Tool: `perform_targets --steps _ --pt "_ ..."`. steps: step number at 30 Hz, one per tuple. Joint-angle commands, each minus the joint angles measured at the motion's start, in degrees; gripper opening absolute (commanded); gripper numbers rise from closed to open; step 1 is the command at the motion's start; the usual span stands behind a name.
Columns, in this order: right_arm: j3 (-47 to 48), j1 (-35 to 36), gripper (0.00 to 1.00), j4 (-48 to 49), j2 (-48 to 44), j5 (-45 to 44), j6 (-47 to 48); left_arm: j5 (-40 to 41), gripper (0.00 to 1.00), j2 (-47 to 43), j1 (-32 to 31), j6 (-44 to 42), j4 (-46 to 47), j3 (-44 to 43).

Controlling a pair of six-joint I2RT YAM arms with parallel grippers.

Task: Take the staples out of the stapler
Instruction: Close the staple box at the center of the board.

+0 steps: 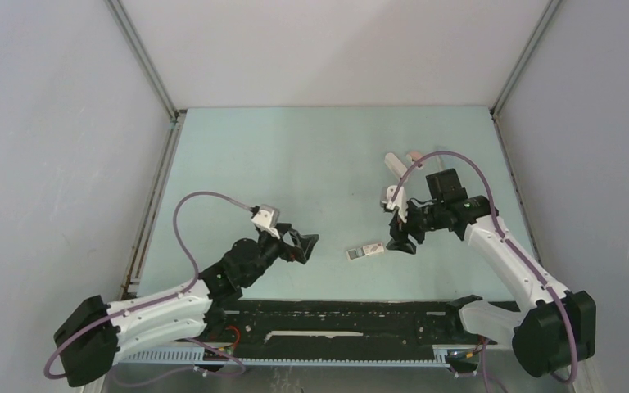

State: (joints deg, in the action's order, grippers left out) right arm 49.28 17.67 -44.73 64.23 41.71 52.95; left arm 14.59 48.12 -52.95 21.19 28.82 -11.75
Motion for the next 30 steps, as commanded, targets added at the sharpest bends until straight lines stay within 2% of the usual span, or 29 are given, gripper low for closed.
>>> perform_targets --steps 1,7,12,30 --pt "1.62 -1.56 0.71 1.42 -1.54 2.38 -7.09 9.45 1.00 -5.53 0.64 13.27 -9.14 -0.77" --pt "1.61 -3.53 0.67 1.42 -0.29 1.63 -10.28 7.70 1.00 -10.77 1.04 20.64 -7.39 3.84" --pt "1.61 -3.61 0.65 2.79 0.87 -1.38 -12.69 6.70 1.00 -11.74 1.09 24.24 -6.73 5.47" --pt "1.44 -3.78 0.50 5.26 7.34 -9.52 -18.21 4.14 1.00 1.10 1.09 34.04 -3.61 3.42"
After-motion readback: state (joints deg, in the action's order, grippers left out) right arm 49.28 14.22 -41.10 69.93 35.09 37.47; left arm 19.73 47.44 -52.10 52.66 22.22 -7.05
